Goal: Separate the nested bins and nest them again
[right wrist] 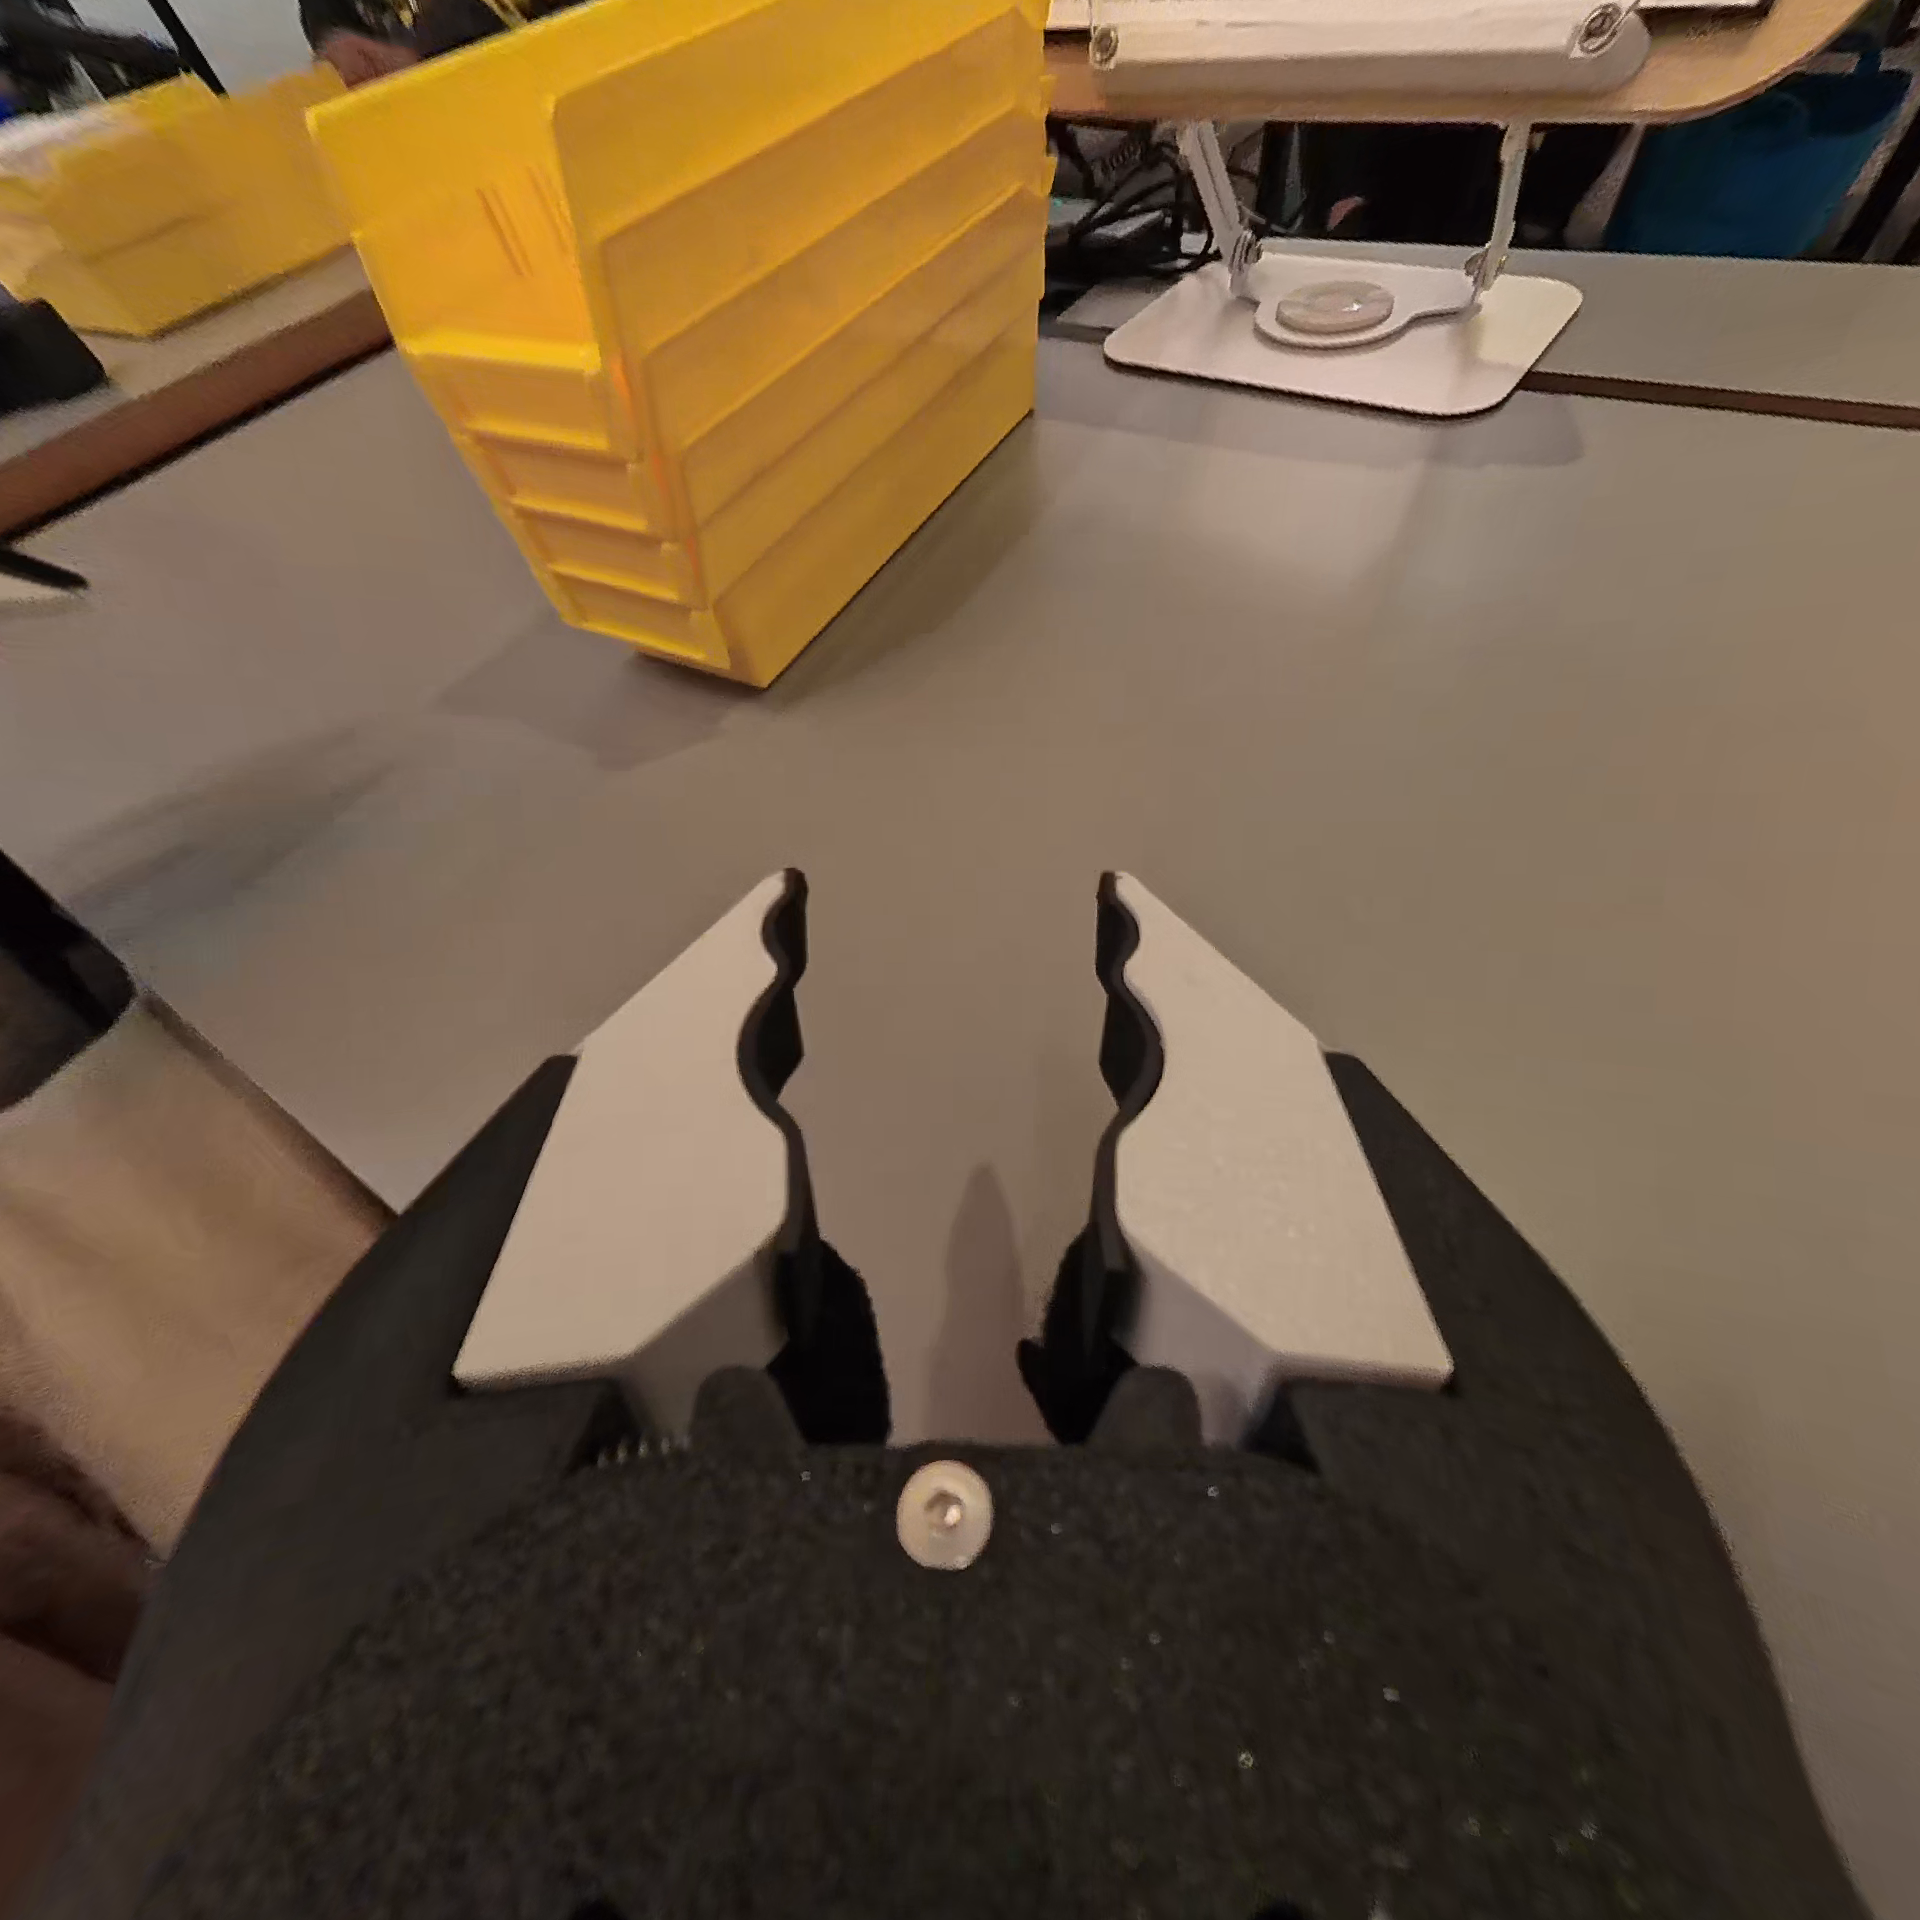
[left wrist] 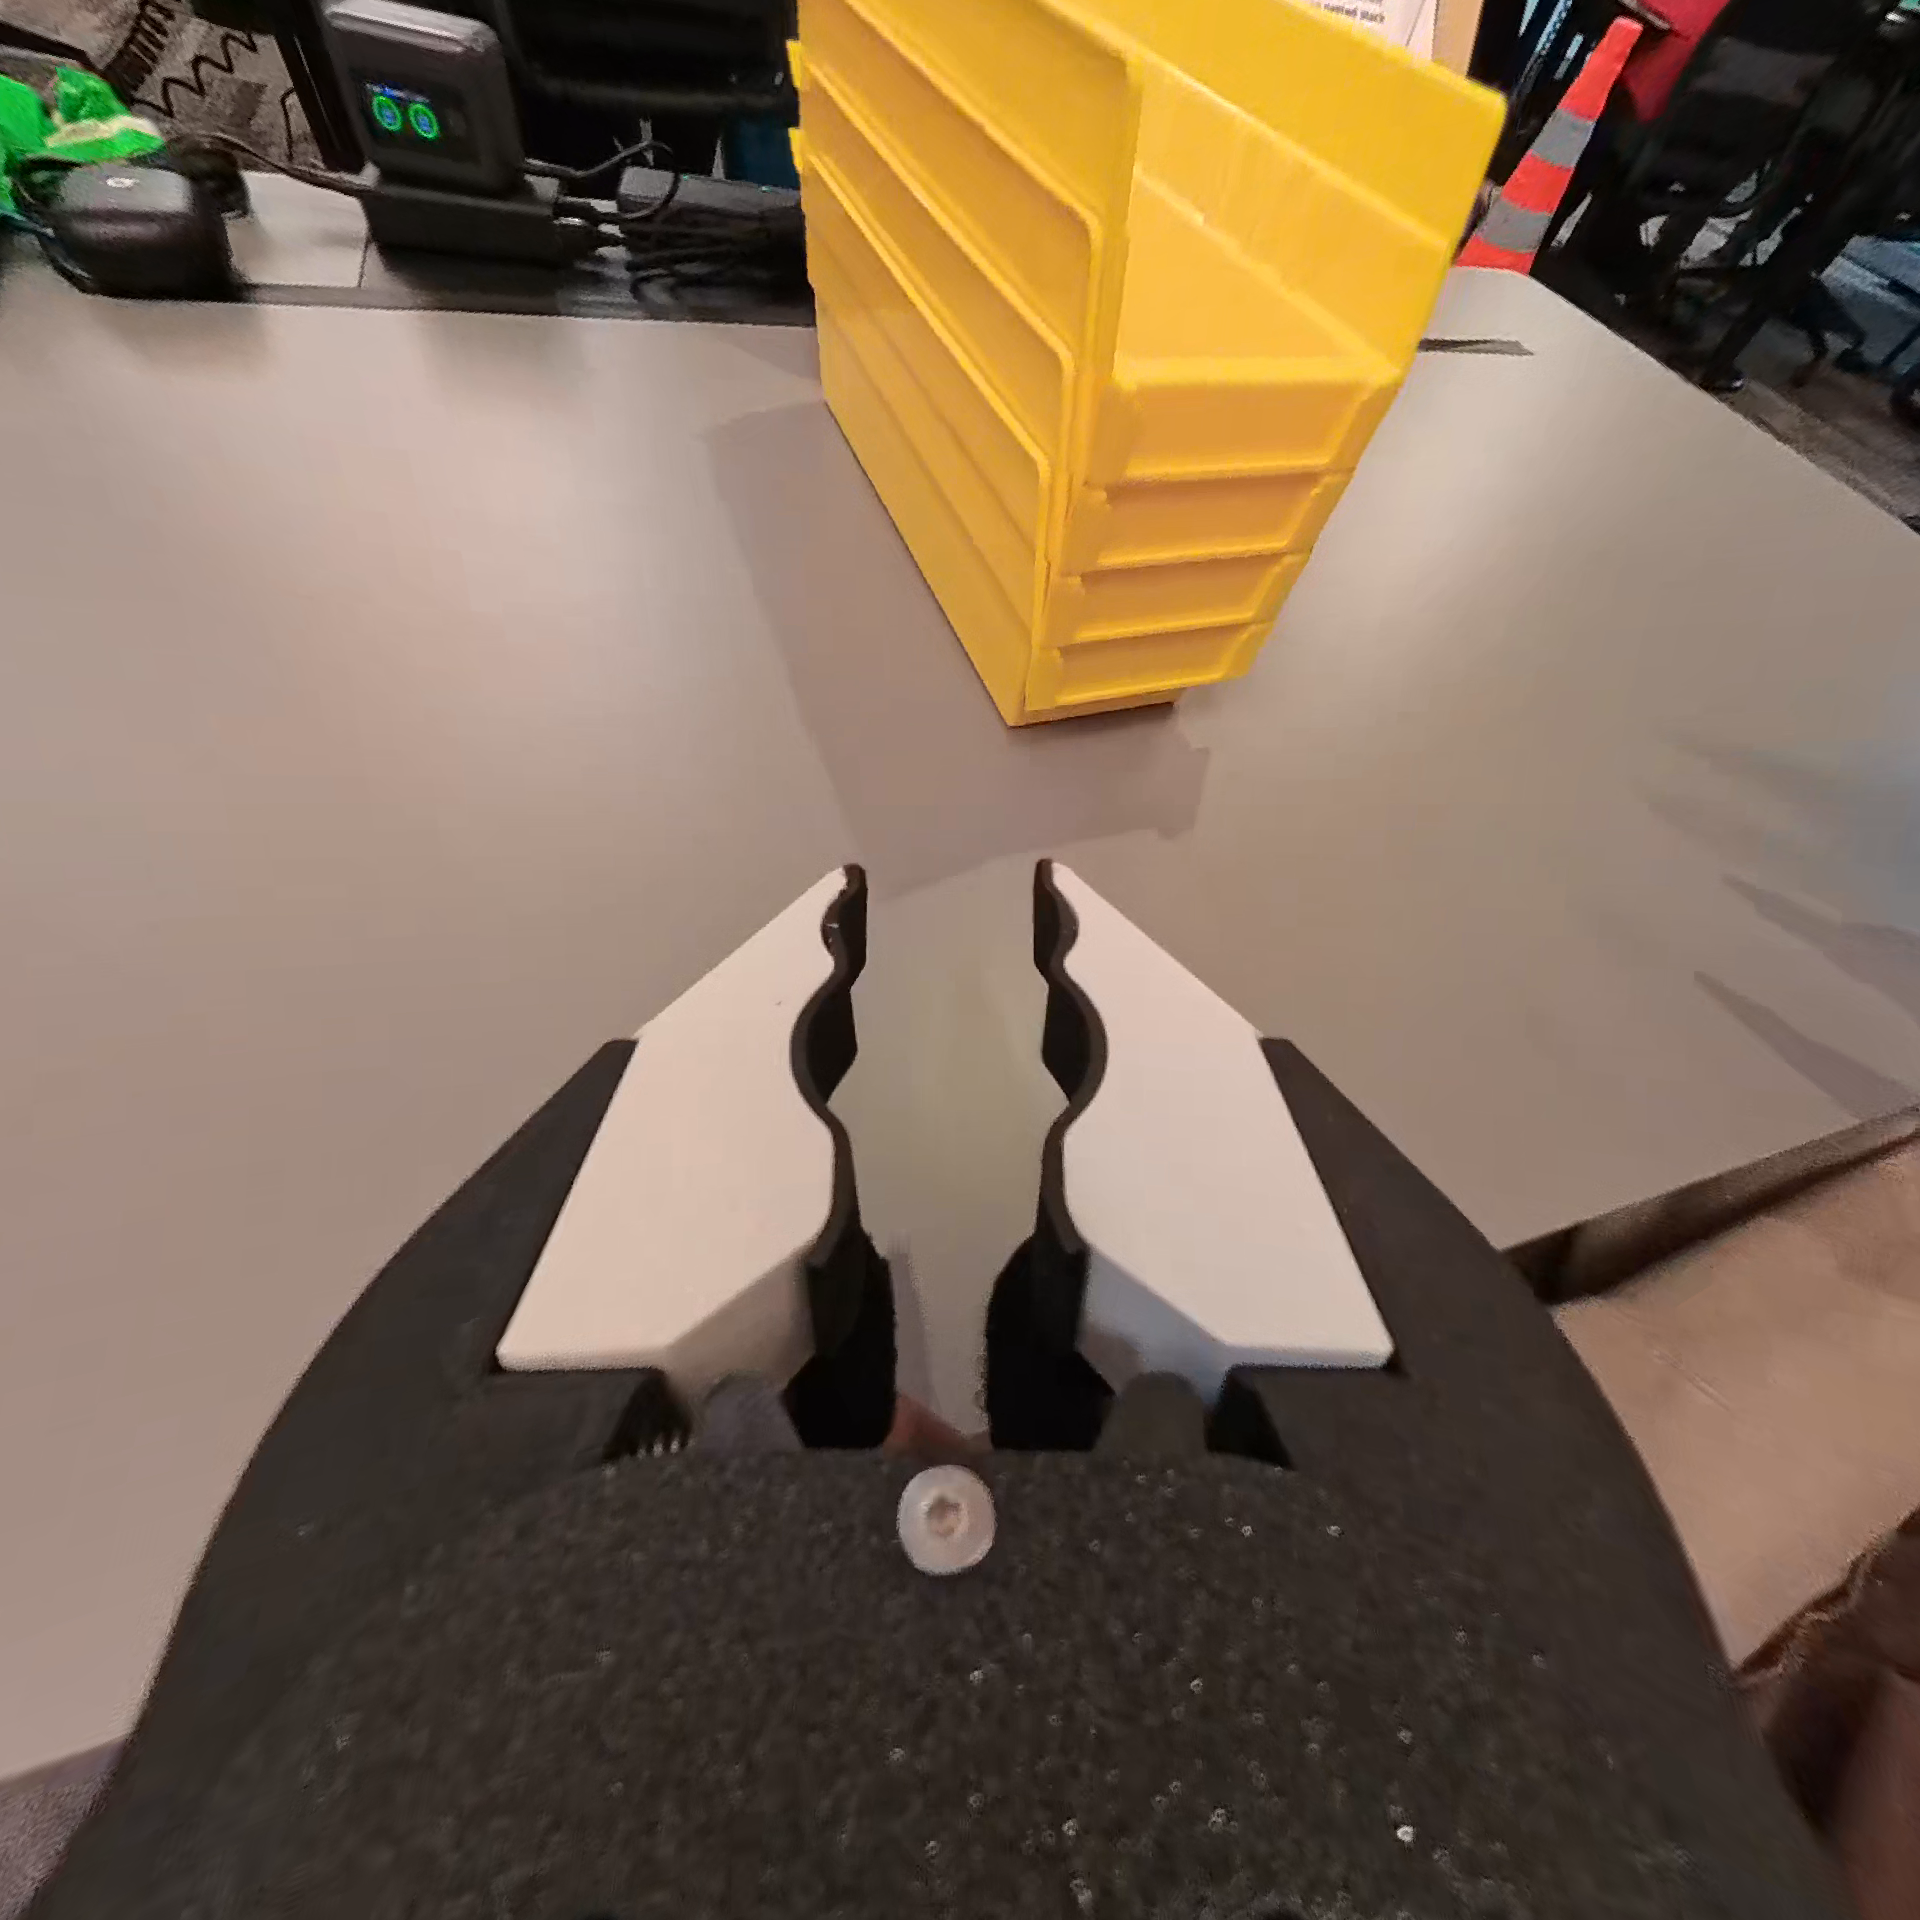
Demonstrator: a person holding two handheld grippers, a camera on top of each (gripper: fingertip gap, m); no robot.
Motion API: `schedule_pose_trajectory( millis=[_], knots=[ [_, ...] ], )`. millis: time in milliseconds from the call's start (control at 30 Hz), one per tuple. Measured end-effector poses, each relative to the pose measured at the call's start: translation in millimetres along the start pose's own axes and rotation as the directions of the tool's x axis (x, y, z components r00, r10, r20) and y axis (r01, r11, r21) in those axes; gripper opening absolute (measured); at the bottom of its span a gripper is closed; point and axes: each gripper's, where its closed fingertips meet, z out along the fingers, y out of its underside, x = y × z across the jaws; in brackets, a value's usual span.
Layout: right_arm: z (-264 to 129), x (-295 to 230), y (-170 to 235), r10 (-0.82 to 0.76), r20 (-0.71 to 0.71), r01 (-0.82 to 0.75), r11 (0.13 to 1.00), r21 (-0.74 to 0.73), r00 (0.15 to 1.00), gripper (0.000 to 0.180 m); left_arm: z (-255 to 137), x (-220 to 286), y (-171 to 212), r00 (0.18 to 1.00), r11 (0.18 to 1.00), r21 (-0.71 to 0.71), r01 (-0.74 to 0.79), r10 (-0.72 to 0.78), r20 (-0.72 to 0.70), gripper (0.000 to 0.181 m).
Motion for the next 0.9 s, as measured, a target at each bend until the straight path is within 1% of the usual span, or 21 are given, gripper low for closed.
schedule_pose_trajectory(
  millis=[67, 167, 267, 433, 600, 700, 833, 900],
  knots=[
    [-4, -5, -5, -0.027, -0.004, 0.027, 1.0, 0.014, 1.0, 0.055, -10, -1, -3, 1.0, 1.0, 0.01, 0.013, -0.013, 0.004, 0.031],
    [-6, -13, -14, 0.021, 0.041, -0.023, 0.998, 0.05, 0.999, 0.052, -18, 2, -7, 0.999, 0.999, 0.019, 0.045, -0.044, -0.018, 0.031],
    [-4, -16, -7, 0.071, 0.069, -0.072, 0.997, 0.022, 0.995, 0.052, -17, 9, -17, 0.997, 0.997, 0.039, 0.061, -0.059, -0.058, 0.032],
    [-8, -21, -9, 0.088, 0.066, -0.09, 0.996, 0.029, 0.994, 0.051, -6, 16, -7, 0.996, 0.999, -0.008, 0.032, -0.033, -0.08, 0.035],
    [-5, -24, -9, 0.085, 0.07, -0.087, 0.996, 0.022, 0.994, 0.05, -15, 18, -1, 0.998, 1.0, -0.012, -0.016, 0.016, -0.054, 0.037],
    [-3, -29, -6, 0.078, 0.081, -0.079, 0.997, 0.005, 0.994, 0.05, -22, 17, -3, 0.999, 1.0, 0.008, -0.005, 0.005, -0.042, 0.037],
    [2, -31, -10, 0.079, 0.089, -0.081, 0.997, 0.015, 0.993, 0.048, -23, 8, 5, 1.0, 1.0, -0.023, -0.011, 0.011, -0.006, 0.037],
    [8, -28, -8, 0.08, 0.088, -0.081, 0.997, -0.001, 0.993, 0.048, -22, 4, 3, 1.0, 1.0, -0.01, 0.002, -0.002, 0.004, 0.037]
  ],
)
